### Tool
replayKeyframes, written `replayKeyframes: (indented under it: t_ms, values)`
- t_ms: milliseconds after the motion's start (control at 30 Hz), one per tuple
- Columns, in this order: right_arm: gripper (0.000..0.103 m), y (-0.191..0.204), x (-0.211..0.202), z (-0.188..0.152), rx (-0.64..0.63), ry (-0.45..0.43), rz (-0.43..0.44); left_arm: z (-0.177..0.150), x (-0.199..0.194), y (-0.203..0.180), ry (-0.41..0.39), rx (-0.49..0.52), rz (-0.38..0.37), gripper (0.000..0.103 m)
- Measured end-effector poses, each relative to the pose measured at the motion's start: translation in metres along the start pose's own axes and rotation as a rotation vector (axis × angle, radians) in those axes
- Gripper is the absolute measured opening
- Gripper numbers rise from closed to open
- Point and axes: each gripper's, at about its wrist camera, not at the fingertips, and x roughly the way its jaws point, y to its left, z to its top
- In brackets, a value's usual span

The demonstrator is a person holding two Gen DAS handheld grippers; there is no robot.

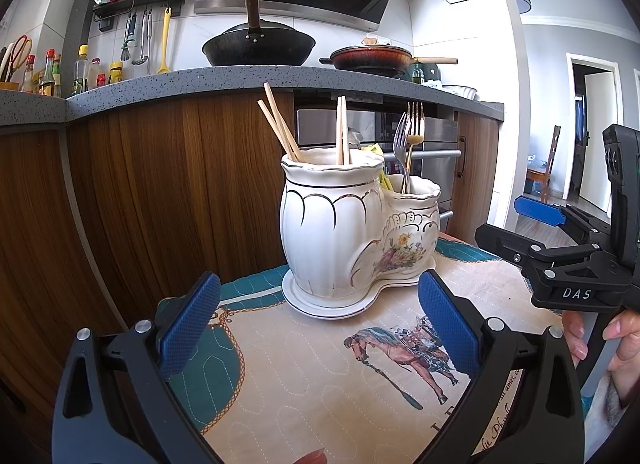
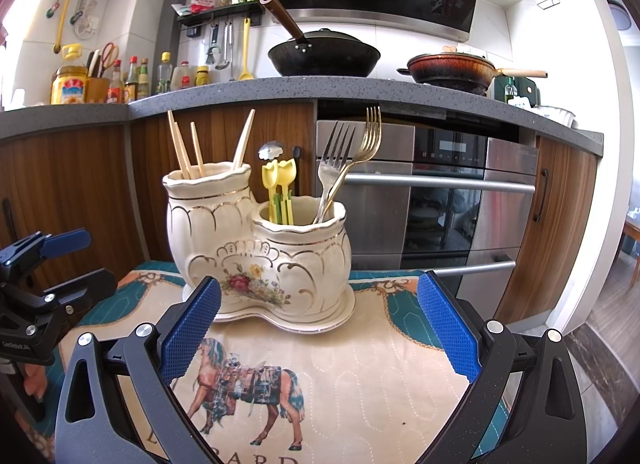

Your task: Organize utensils

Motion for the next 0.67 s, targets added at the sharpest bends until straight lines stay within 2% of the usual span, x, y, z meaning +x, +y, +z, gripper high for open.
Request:
replayKeyframes:
  t_ms: [667]
  values:
    - [0.098,-0.0004,-0.0001,0.0008,0.001,0.001,0.000,0.0002,0.0042,-0.0018,0.021,0.004,0.000,0.098]
